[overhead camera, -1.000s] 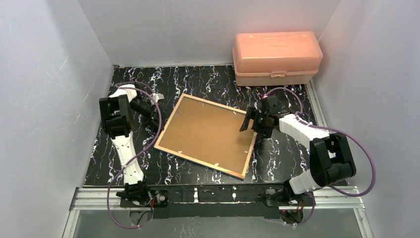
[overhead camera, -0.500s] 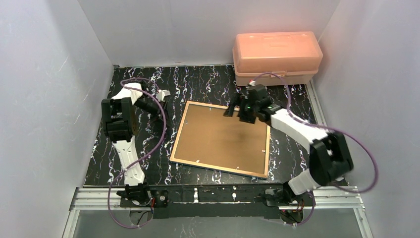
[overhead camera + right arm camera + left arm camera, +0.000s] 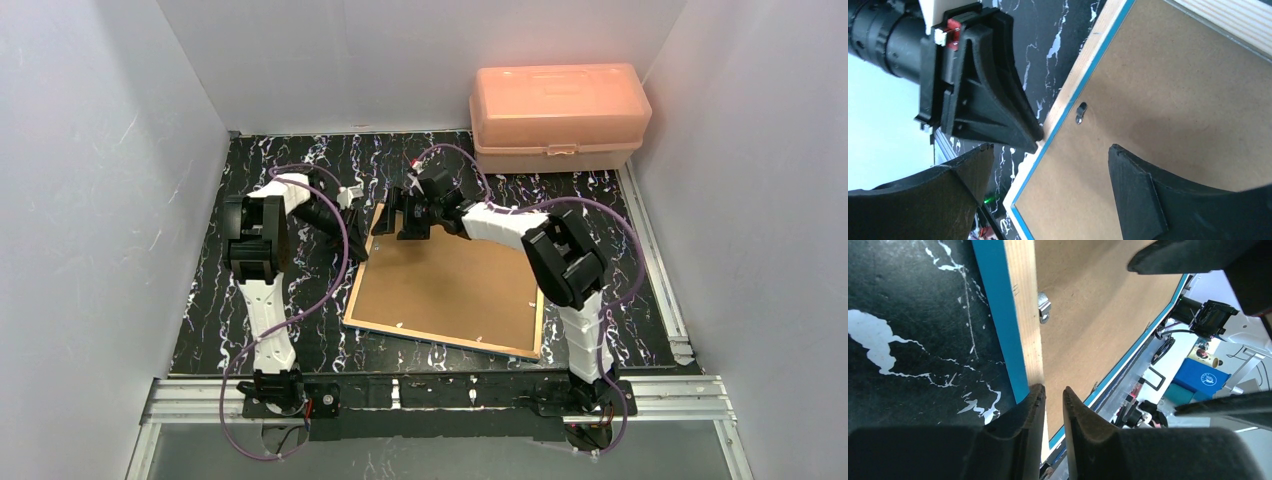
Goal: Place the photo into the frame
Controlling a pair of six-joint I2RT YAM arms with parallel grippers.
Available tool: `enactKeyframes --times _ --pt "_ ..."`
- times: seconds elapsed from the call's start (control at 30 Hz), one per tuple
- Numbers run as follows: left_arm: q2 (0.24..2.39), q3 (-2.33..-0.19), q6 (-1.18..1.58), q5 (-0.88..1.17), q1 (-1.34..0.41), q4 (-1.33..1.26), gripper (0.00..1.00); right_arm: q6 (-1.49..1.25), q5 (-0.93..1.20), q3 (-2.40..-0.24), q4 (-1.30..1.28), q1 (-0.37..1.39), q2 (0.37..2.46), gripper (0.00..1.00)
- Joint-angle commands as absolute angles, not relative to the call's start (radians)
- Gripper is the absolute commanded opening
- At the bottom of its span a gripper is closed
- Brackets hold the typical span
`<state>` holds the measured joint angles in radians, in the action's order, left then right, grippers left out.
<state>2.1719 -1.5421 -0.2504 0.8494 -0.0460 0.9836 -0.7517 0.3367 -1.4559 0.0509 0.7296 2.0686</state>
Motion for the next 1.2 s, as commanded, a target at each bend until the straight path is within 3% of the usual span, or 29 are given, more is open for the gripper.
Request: enactKeyframes --times 0.0,0.23,0.43,0.73,0.9,1.17 --pt "2.169 -1.505 -0.21 0.85 -0.032 0.944 0.15 -0.797 0.404 -1.518 0.168 0.732 2.136 0.91" --pt "2.148 -1.487 -0.194 0.865 -0.014 0.919 0.08 -0.811 0.434 -1.554 0.183 0.738 2.193 0.89" --pt "2.113 -1.523 -0.212 0.869 0.043 0.938 0.24 -0.81 0.439 -1.558 0.184 0.737 2.211 0.89" --pt "2.164 -1.496 -0.178 0.86 0.033 0.868 0.29 -0.813 0.455 -1.6 0.185 0.738 2.256 0.89" --pt "2.193 -1.486 -0.167 0.912 0.03 0.867 0.24 -0.815 0.471 -1.595 0.187 0.738 2.266 0.88" --pt "2.206 -1.485 -0.173 0.9 0.017 0.865 0.09 -0.821 0.51 -1.594 0.202 0.741 2.279 0.88"
